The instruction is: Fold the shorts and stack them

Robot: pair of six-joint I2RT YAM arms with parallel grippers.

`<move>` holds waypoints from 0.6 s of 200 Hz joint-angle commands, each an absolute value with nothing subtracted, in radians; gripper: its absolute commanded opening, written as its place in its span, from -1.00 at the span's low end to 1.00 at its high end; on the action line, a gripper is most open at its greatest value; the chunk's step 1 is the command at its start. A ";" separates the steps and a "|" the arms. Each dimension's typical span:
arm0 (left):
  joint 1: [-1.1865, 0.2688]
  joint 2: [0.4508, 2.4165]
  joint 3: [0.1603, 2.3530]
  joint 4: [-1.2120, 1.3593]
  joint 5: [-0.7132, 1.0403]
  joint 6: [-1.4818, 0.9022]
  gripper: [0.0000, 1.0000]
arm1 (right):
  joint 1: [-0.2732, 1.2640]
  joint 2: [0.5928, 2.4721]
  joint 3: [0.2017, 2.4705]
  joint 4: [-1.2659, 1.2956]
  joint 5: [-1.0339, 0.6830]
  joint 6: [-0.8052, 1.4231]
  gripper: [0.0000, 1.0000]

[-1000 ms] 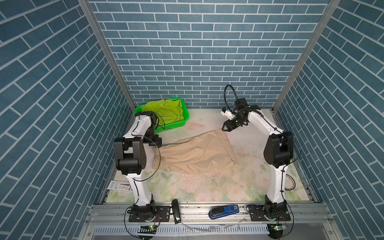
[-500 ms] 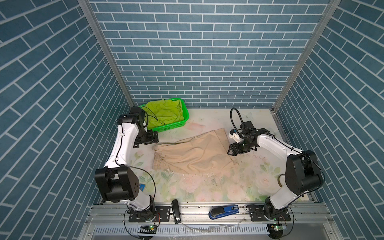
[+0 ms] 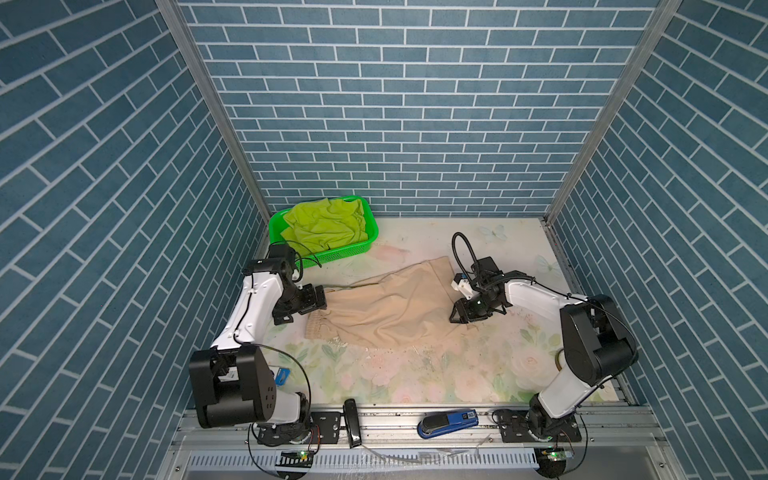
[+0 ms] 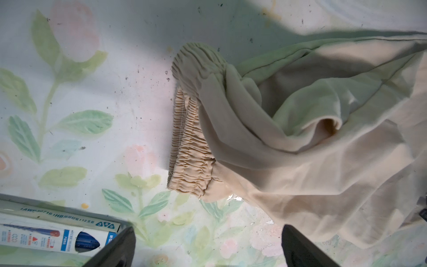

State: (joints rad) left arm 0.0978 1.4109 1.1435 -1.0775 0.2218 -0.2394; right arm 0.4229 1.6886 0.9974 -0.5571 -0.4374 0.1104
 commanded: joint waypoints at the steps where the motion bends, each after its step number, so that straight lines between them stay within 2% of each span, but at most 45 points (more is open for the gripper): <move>1: 0.100 1.389 1.125 -1.053 0.243 -0.246 0.99 | 0.434 1.710 0.989 -0.548 -0.453 0.142 -0.06; 12: 0.100 1.387 1.123 -1.047 0.254 -0.247 0.99 | 0.440 1.708 0.998 -0.553 -0.450 0.147 -0.23; 37: 0.100 1.386 1.114 -1.025 0.283 -0.256 0.99 | 0.444 1.691 1.007 -0.578 -0.436 0.169 -1.00; 90: 0.098 1.344 1.032 -0.903 0.403 -0.290 0.99 | 0.446 1.503 1.058 -0.745 -0.268 0.193 -1.00; 120: 0.098 1.357 1.013 -0.894 0.403 -0.287 0.99 | 0.446 1.431 1.019 -0.795 -0.210 0.238 -1.00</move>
